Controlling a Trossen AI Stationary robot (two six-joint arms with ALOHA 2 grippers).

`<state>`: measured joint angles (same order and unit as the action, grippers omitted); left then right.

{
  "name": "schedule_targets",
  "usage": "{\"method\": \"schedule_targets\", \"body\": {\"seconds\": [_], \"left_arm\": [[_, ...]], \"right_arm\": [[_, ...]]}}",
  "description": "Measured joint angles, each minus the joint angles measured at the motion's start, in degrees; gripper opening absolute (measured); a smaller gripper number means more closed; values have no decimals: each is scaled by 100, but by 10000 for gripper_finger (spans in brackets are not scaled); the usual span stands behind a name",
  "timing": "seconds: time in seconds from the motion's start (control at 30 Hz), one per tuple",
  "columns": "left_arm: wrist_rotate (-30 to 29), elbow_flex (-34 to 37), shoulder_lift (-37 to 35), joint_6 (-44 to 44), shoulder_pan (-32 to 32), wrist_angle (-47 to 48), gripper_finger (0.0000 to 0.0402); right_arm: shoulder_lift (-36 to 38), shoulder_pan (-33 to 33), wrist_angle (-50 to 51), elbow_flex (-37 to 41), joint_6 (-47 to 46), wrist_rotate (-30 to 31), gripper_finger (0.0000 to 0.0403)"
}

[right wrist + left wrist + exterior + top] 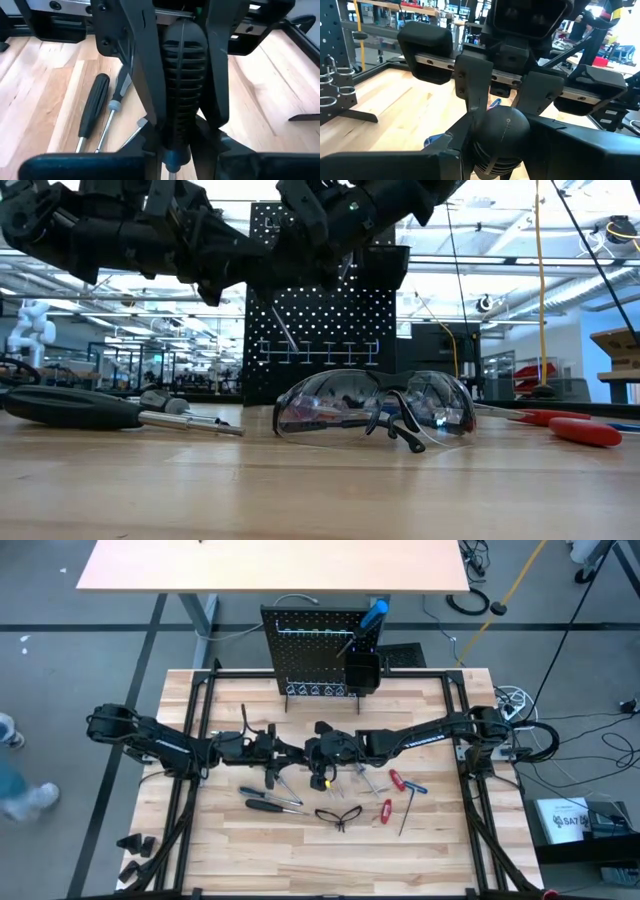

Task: Hang tools onto peg board
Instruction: Hang the black screwdriver onto the peg board

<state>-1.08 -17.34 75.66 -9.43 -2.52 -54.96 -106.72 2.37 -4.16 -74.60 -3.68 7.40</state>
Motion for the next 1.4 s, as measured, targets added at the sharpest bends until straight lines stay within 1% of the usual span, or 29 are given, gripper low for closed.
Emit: {"method": "schedule_targets", "body": {"seconds": [0.1,0.13,0.2,0.3,0.37,0.43,0.57,0.73,0.83,0.97,1.03,1.1,1.27,1.33,1.4], "left_arm": [[-127,0,-1,-12,-7,-11,120],[-154,0,0,-39,-7,-15,131],[-163,-5,1,-103,-7,4,172],[-158,16,-82,-99,-7,73,236],[-209,136,-253,-79,-11,189,262],[-334,280,-514,-71,-21,300,277],[-666,604,-1206,-57,-21,420,283],[-974,938,-1990,56,-20,376,284],[-1111,1051,-2212,75,-15,382,285],[-1165,1075,-2280,76,-15,380,285],[-1167,1075,-2280,74,-15,380,285],[-1169,1075,-2282,72,-15,378,285],[-1233,1075,-2282,72,-13,359,285],[-1259,1075,-2282,72,-11,365,286],[-1263,1075,-2282,74,-11,363,286]], "right_arm": [[0,4,-35,0,-2,161,57],[0,4,-41,0,9,207,57],[0,9,-74,7,27,321,57],[0,5,-295,160,-199,553,57],[50,20,-526,357,-297,652,57],[193,32,-923,680,-463,769,57],[841,26,-1790,1677,-788,1247,57],[1926,26,-2908,3255,-1312,1916,57],[2364,28,-3825,4144,-1669,2194,57],[2547,31,-5244,5030,-1991,2820,57],[2533,15,-5872,5372,-2053,3247,57],[2529,-34,-6318,5640,-2135,3522,57],[2522,-317,-6927,5910,-2372,4274,57],[2501,-505,-7023,5903,-2541,4462,57],[2416,-712,-7191,5903,-2622,4486,57]]}}
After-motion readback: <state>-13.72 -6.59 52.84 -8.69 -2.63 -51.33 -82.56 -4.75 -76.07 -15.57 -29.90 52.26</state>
